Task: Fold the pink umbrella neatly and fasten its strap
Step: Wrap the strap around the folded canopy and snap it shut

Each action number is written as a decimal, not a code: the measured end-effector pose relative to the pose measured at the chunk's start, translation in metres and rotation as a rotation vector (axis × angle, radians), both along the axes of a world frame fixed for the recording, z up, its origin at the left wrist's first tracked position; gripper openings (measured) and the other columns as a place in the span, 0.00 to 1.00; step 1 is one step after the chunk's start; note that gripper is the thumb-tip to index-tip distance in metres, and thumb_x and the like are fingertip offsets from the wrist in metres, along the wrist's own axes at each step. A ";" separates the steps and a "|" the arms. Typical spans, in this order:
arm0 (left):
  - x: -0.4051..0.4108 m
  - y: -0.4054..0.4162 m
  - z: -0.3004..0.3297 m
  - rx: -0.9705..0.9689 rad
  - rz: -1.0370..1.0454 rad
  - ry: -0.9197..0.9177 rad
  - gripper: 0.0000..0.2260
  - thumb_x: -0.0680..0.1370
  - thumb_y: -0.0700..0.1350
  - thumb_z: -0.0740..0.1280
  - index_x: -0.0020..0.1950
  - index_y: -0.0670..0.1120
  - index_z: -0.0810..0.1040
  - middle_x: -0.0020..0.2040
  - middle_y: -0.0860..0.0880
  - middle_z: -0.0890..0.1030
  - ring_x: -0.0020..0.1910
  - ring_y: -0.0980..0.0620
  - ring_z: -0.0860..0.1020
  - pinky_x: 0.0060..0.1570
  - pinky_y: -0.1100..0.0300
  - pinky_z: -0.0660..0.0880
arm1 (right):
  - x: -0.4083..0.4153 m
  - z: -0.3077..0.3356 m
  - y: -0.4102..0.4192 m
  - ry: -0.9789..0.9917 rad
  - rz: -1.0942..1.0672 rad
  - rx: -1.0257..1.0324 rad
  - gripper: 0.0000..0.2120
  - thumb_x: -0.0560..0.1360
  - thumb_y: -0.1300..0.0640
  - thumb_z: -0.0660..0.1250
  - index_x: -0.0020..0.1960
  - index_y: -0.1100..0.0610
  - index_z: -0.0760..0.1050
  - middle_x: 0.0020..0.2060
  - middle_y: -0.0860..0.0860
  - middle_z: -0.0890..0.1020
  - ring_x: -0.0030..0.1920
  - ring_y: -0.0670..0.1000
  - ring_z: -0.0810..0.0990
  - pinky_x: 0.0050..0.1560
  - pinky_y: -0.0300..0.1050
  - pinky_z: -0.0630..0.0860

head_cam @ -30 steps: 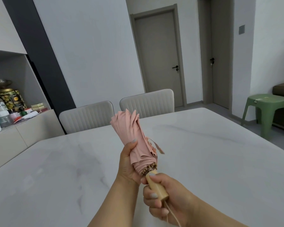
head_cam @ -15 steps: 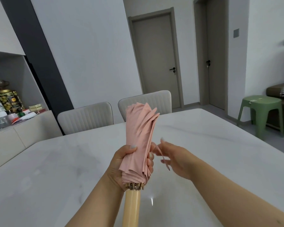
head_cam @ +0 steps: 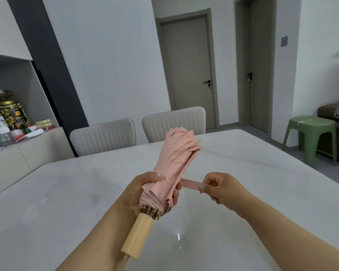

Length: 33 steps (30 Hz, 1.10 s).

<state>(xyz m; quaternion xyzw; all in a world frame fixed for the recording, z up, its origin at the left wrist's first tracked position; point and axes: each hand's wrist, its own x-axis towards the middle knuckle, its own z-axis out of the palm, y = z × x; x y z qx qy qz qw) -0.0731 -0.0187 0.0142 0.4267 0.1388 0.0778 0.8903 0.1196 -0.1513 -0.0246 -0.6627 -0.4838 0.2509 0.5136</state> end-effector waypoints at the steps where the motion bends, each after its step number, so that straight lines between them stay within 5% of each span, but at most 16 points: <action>1: 0.000 0.001 0.002 -0.023 -0.010 -0.027 0.30 0.58 0.37 0.79 0.57 0.30 0.77 0.47 0.36 0.79 0.38 0.42 0.81 0.43 0.52 0.81 | 0.000 0.000 -0.001 0.001 -0.005 -0.004 0.11 0.75 0.54 0.70 0.35 0.56 0.78 0.21 0.45 0.74 0.22 0.45 0.70 0.27 0.35 0.66; 8: 0.003 0.004 0.002 0.161 0.062 0.156 0.29 0.53 0.37 0.79 0.52 0.30 0.79 0.42 0.36 0.80 0.34 0.41 0.81 0.36 0.53 0.81 | -0.007 0.006 -0.008 0.043 -0.002 0.047 0.07 0.76 0.60 0.67 0.39 0.57 0.77 0.21 0.46 0.75 0.22 0.45 0.71 0.27 0.35 0.68; 11: 0.008 0.000 -0.001 0.316 0.104 0.284 0.22 0.60 0.36 0.72 0.52 0.33 0.78 0.38 0.37 0.81 0.31 0.42 0.81 0.31 0.53 0.79 | -0.017 0.000 -0.009 0.074 0.027 0.099 0.04 0.76 0.62 0.66 0.45 0.56 0.73 0.23 0.48 0.77 0.24 0.46 0.73 0.30 0.37 0.70; 15: 0.018 -0.002 -0.009 0.640 0.156 0.405 0.28 0.60 0.40 0.72 0.59 0.33 0.76 0.47 0.36 0.82 0.42 0.41 0.80 0.45 0.53 0.78 | -0.021 -0.008 -0.012 0.129 0.116 0.158 0.06 0.73 0.66 0.69 0.40 0.59 0.76 0.26 0.51 0.80 0.28 0.48 0.77 0.32 0.41 0.73; 19: 0.023 -0.002 -0.015 0.733 0.158 0.468 0.29 0.61 0.40 0.73 0.60 0.33 0.75 0.47 0.35 0.82 0.43 0.40 0.81 0.48 0.49 0.78 | -0.019 -0.010 -0.018 0.250 0.270 0.133 0.11 0.68 0.73 0.71 0.46 0.62 0.78 0.38 0.56 0.86 0.40 0.54 0.84 0.44 0.44 0.80; 23: 0.024 0.003 -0.018 0.719 0.135 0.479 0.28 0.63 0.39 0.72 0.63 0.36 0.73 0.49 0.35 0.81 0.43 0.40 0.81 0.44 0.52 0.78 | -0.016 -0.009 -0.014 0.142 0.285 0.082 0.11 0.72 0.72 0.69 0.51 0.61 0.79 0.46 0.54 0.87 0.51 0.52 0.85 0.55 0.46 0.81; 26: 0.025 0.002 -0.017 0.742 0.137 0.496 0.26 0.62 0.39 0.73 0.59 0.39 0.75 0.47 0.37 0.82 0.41 0.42 0.81 0.41 0.54 0.79 | -0.014 -0.006 -0.008 0.042 0.202 0.087 0.04 0.75 0.66 0.68 0.47 0.61 0.81 0.41 0.53 0.87 0.45 0.53 0.86 0.52 0.50 0.82; 33: 0.024 0.013 -0.016 0.829 0.163 0.454 0.15 0.61 0.39 0.73 0.48 0.43 0.82 0.43 0.43 0.84 0.40 0.46 0.82 0.39 0.58 0.77 | -0.021 -0.013 -0.017 -0.232 0.082 0.243 0.10 0.76 0.66 0.66 0.41 0.55 0.81 0.28 0.45 0.81 0.27 0.44 0.78 0.32 0.36 0.76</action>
